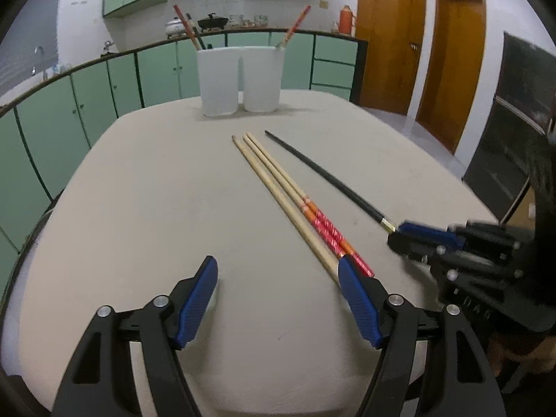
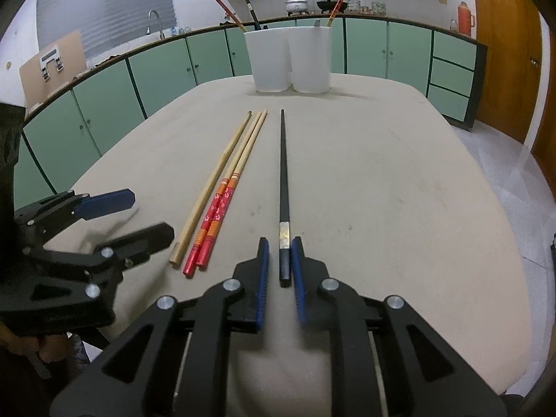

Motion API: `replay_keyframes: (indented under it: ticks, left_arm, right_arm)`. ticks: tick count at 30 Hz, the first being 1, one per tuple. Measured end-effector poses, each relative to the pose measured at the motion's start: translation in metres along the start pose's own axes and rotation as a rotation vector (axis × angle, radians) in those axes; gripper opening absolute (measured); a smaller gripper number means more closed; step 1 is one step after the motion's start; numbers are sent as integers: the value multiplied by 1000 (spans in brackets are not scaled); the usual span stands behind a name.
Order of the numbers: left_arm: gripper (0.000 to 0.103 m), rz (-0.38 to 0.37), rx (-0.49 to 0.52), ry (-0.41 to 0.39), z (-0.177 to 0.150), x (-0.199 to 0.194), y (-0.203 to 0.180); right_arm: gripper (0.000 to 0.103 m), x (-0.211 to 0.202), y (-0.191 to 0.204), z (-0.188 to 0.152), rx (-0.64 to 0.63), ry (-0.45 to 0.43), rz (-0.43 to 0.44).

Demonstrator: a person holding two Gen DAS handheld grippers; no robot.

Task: Organize utensils
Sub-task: 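Grasp a black chopstick with the right tool while the left tool grasps a plain wooden one, then lift both chopsticks and carry them over the white holder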

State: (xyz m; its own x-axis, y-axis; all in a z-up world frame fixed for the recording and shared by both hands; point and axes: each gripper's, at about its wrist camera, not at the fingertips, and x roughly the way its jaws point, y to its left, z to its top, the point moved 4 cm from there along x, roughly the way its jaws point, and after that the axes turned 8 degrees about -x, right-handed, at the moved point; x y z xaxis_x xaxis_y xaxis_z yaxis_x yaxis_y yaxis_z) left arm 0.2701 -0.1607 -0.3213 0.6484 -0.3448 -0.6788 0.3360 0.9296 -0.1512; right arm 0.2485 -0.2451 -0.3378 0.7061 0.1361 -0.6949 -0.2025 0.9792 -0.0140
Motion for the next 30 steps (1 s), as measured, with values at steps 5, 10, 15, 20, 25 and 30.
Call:
replay_keyframes:
  ticks: [5, 10, 15, 20, 25, 30]
  left_arm:
    - [70, -12, -12, 27, 0, 11, -5]
    - [70, 37, 12, 27, -4, 12, -3]
    - [62, 52, -15, 19, -7, 6, 8]
    - [50, 36, 33, 6, -6, 15, -2]
    - [7, 42, -20, -28, -5, 13, 8]
    - [7, 161, -99, -59, -6, 6, 29]
  right_arm:
    - [15, 0, -1, 0, 3, 1, 5]
    - [14, -1, 0, 0, 3, 1, 4]
    - [6, -3, -8, 0, 40, -7, -69]
    - [6, -3, -5, -2, 47, -8, -76]
    - [6, -2, -3, -3, 49, -14, -89]
    - [7, -2, -7, -3, 71, -14, -125]
